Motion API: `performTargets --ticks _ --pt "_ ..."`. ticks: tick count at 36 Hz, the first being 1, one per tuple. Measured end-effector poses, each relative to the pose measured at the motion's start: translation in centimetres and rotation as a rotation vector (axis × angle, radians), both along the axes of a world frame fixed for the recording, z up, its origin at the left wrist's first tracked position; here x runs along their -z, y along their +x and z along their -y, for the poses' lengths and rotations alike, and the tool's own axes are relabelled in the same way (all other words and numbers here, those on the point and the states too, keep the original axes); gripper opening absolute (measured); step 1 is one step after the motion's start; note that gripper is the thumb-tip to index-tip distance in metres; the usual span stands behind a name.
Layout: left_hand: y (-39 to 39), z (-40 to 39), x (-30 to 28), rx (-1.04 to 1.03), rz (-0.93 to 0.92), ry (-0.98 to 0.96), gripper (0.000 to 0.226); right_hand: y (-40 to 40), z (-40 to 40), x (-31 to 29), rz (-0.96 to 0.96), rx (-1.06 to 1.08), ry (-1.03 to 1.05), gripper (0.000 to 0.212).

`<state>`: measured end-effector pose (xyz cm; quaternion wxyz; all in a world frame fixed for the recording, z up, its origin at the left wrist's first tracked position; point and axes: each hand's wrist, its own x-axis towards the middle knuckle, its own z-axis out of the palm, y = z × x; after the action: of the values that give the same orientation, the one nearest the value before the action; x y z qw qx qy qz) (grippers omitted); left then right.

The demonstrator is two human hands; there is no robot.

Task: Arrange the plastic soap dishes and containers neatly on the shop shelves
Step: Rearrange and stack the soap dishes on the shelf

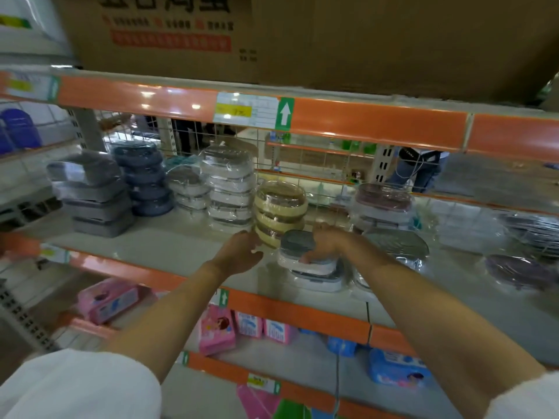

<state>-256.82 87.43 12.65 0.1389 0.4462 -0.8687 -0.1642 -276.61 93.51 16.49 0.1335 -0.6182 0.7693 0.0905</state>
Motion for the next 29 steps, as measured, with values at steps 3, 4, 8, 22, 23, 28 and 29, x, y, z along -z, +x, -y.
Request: performTargets --ticks 3,4,8,22,23,28,29 --pt "-0.4 -0.2 -0.6 0.007 -0.007 -0.011 0.029 -0.1 0.2 -0.5 -0.05 -0.005 0.07 0.065" --pt "-0.7 -0.3 -0.8 0.016 -0.018 -0.019 0.028 -0.2 0.1 -0.7 -0.063 -0.004 0.089 0.062" --pt "-1.5 -1.2 -2.0 0.051 -0.036 -0.054 0.027 -0.5 -0.7 -1.4 -0.094 0.01 0.093 0.059" --pt "-6.4 -8.1 -4.3 0.086 0.144 -0.133 0.024 -5.8 -8.8 -4.7 -0.028 -0.092 -0.324 0.055" --pt "-7.1 -9.0 -4.5 0.098 0.162 -0.14 0.025 -6.5 -9.9 -4.9 -0.027 -0.088 -0.341 0.055" --pt "-11.2 -12.4 -4.7 0.082 0.182 -0.121 0.034 -10.6 -15.4 -4.7 -0.028 -0.021 -0.348 0.059" --pt "-12.1 -13.2 -4.7 0.089 0.179 -0.115 0.035 -11.5 -16.5 -4.5 -0.026 -0.01 -0.354 0.062"
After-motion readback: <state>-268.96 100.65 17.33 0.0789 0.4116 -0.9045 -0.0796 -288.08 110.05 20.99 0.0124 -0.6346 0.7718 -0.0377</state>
